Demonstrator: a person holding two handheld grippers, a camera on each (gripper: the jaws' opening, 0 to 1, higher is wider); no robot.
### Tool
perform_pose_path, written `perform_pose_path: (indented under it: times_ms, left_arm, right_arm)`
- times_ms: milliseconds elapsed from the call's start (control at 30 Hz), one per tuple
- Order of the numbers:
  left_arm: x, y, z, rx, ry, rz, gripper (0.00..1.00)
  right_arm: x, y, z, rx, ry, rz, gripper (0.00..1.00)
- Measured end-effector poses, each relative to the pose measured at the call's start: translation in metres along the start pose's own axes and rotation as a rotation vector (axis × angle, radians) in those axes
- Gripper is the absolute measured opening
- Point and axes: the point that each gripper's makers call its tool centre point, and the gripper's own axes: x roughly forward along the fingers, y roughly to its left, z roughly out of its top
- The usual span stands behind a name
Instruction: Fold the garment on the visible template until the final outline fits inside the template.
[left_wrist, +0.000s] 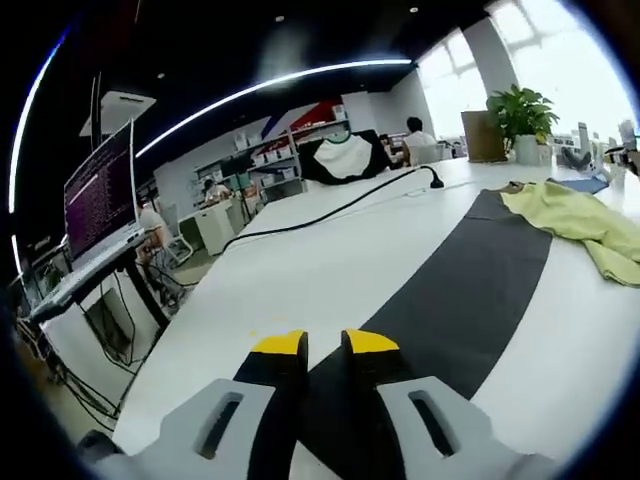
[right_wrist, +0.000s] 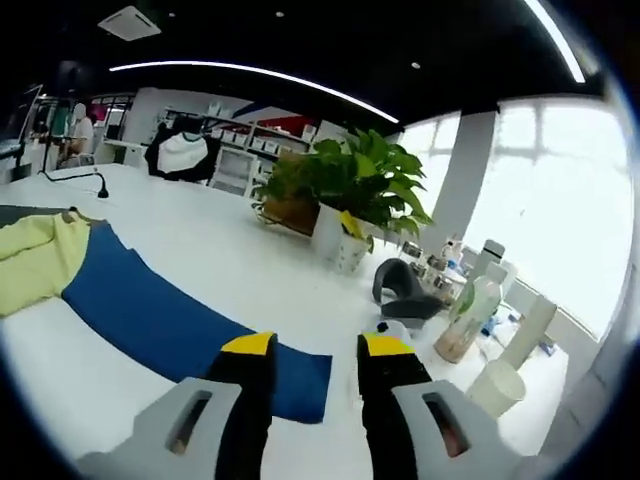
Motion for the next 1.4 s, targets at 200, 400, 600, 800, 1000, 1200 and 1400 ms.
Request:
perform_pose_path:
  times_ms: [200, 400, 600, 800, 1000, 1200, 1400]
  left_arm:
    - [-0.008, -0.002, 0.011, 0.019, -0.049, 0.007, 0.21]
    - [-0.013, -0.009, 0.016, 0.011, -0.073, 0.001, 0.37]
    - [-0.015, -0.019, 0.02, -0.028, -0.062, -0.016, 0.56]
    - [-0.022, -0.027, 0.039, -0.015, -0.115, 0.009, 0.99]
    - [-0.033, -0.04, 0.058, -0.069, -0.169, -0.033, 1.0]
    - [-0.039, -0.056, 0.069, -0.054, -0.212, -0.069, 1.0]
    - [-0.043, -0.075, 0.07, -0.029, -0.219, -0.112, 1.0]
  right_arm:
    - [-0.01, 0.017, 0.017, -0.028, -0.061, 0.049, 0.48]
    - [-0.023, 0.03, 0.03, -0.049, -0.084, 0.066, 0.62]
    - [-0.031, 0.04, 0.043, -0.051, -0.117, 0.08, 0.78]
    - [-0.041, 0.045, 0.064, -0.083, -0.236, 0.062, 0.99]
    - [-0.052, 0.048, 0.074, -0.05, -0.265, 0.077, 0.99]
    - [-0.057, 0.056, 0.078, -0.027, -0.269, 0.108, 0.99]
    - [-0.06, 0.061, 0.073, -0.016, -0.261, 0.115, 0.99]
